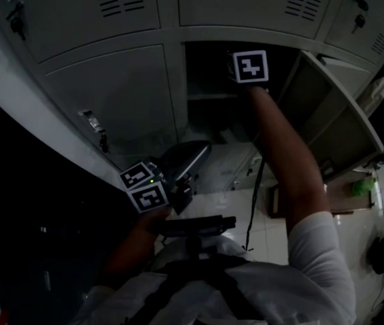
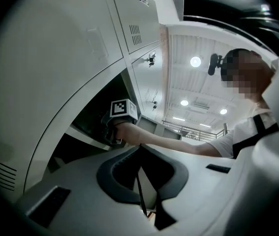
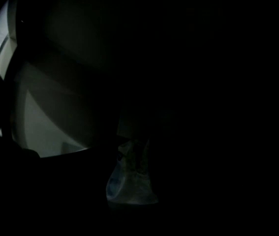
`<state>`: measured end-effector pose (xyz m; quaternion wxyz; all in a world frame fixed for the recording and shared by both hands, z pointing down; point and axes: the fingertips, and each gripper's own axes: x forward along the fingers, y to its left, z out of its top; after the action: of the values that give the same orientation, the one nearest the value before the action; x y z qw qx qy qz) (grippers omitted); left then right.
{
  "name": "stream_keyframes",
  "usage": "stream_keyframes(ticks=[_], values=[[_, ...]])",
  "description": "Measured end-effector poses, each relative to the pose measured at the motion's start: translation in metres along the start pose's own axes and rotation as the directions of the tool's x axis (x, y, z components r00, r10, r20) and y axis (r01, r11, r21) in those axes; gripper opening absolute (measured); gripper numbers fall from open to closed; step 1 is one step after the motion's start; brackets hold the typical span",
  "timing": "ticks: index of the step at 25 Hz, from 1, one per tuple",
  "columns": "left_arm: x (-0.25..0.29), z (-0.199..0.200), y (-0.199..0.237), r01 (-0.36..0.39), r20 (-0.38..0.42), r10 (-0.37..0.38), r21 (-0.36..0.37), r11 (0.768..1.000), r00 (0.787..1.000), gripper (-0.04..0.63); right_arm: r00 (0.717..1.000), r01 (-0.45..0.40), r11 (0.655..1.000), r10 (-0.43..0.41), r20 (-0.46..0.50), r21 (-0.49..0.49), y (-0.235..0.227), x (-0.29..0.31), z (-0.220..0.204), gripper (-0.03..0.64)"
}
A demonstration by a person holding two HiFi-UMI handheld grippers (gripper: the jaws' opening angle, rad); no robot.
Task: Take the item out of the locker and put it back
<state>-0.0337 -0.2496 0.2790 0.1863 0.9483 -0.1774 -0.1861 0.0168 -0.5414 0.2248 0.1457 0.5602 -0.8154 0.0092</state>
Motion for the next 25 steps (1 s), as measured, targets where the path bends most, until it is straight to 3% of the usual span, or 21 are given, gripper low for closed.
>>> stream_keyframes(ticks=[9,19,25], values=[[-0.005,0.0,0.013,-0.031,0.004,0.031,-0.013,0.999,0.999,-0.006,0.998,-0.042,0.999,0.042,-0.053,0.002,0.005,0.032,-0.013,0.259],[-0.002,-0.005,0.018,-0.035,0.006,0.035,-0.032,0.999,0.999,-0.006,0.997,-0.06,0.998,0.059,-0.053,-0.007,0.008,0.032,-0.013,0.081],[-0.005,-0.007,0.018,-0.046,0.005,0.047,-0.035,0.998,0.999,-0.006,0.996,-0.07,0.998,0.069,-0.06,-0.008,0.012,0.02,-0.017,0.054]])
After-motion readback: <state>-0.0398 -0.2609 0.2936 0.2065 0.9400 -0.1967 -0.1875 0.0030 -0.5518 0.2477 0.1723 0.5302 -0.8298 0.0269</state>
